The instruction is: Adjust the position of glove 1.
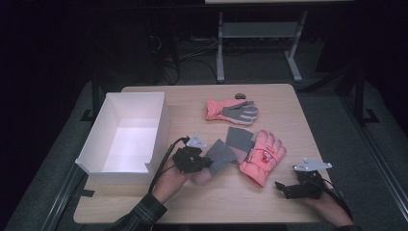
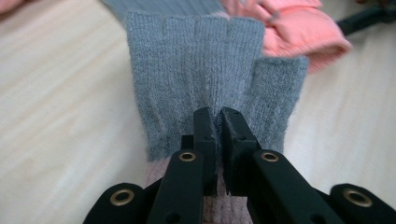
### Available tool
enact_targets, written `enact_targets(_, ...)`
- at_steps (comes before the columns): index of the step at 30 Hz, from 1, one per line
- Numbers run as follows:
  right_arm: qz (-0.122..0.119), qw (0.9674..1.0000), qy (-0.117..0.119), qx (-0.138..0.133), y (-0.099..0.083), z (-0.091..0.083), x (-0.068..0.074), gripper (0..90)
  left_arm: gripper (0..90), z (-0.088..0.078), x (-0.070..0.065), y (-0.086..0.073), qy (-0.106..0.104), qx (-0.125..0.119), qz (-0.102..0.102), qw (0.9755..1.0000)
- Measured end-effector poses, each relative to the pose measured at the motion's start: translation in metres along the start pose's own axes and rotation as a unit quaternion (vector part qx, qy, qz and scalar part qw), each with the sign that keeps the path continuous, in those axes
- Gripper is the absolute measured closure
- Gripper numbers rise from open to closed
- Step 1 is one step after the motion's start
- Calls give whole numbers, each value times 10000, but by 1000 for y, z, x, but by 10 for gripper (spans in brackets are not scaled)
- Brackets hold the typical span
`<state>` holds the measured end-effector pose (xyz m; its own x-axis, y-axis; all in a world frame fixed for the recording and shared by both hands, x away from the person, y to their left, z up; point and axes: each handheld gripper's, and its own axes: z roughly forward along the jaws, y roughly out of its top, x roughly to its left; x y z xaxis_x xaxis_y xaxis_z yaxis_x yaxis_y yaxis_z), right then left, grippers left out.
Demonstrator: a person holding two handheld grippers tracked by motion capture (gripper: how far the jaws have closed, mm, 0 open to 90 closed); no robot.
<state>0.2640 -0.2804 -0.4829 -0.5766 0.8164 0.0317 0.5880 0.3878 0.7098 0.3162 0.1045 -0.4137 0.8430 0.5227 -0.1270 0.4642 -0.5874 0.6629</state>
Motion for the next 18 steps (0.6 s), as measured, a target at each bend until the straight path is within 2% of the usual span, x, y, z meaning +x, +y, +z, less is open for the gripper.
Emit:
enact_targets(9, -3, 10000, -2, -3, 0, 0, 0, 45, 852, 1, -19, -17, -222, 188, 142, 9995)
enact_targets(10, -6, 10000, -3, -2, 0, 0, 0, 45, 852, 5, -24, -20, -298, 301, 195, 9989)
enact_targets(12, -5, 10000, -3, -2, 0, 0, 0, 45, 851, 11, -29, -23, -322, 329, 182, 9988)
enact_targets(14, -5, 10000, -3, -2, 0, 0, 0, 45, 851, 14, -31, -23, -381, 435, 291, 9979)
enact_targets(18, -4, 10000, -1, -4, 0, 0, 0, 45, 850, 20, -36, -21, -438, 412, 361, 9975)
